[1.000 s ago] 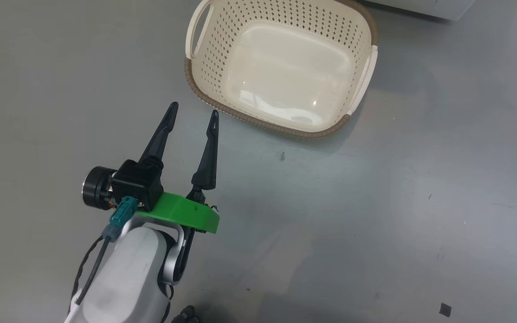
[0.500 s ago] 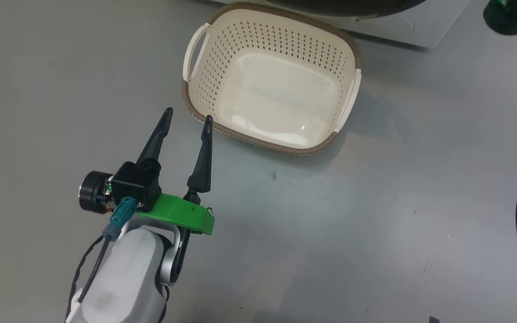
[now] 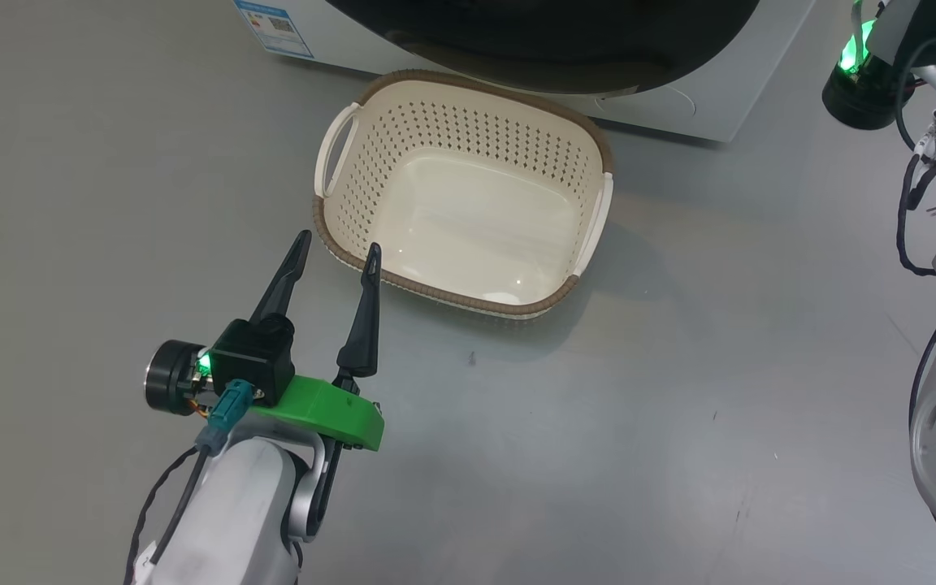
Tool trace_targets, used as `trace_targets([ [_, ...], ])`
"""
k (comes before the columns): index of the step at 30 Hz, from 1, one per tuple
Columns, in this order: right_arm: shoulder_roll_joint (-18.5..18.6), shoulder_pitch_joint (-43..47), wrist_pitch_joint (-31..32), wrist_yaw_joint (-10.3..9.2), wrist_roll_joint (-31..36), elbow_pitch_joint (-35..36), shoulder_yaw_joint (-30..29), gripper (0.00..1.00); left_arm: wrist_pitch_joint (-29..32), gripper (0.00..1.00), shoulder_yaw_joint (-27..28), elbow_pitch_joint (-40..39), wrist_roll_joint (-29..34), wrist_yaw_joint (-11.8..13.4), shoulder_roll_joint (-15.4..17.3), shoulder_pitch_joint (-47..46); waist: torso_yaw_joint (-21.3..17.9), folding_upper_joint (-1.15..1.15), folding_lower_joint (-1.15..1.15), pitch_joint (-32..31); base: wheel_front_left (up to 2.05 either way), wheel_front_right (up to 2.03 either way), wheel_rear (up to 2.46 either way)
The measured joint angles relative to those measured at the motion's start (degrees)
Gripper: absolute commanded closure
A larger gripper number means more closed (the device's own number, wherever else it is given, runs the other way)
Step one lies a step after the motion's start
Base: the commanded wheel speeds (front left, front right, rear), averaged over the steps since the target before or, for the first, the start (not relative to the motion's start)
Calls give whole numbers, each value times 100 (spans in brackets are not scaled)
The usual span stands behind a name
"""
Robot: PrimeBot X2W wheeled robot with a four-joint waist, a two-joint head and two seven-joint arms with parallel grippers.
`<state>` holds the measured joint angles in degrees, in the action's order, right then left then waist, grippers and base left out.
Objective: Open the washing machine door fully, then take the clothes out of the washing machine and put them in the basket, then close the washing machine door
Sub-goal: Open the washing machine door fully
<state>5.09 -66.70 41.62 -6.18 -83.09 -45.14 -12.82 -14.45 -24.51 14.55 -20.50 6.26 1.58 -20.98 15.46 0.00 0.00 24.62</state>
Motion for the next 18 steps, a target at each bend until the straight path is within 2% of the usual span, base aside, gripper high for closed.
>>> trace_targets([
  [15,-35,9,-9,-2,-51,9,-44,100,0,0,-5,-3,42,0,0,38,-1,0,0,-47,0,0,0],
  [18,-37,49,-78,65,-98,35,-138,100,0,0,5,2,43,0,0,55,11,0,0,-86,0,0,0],
])
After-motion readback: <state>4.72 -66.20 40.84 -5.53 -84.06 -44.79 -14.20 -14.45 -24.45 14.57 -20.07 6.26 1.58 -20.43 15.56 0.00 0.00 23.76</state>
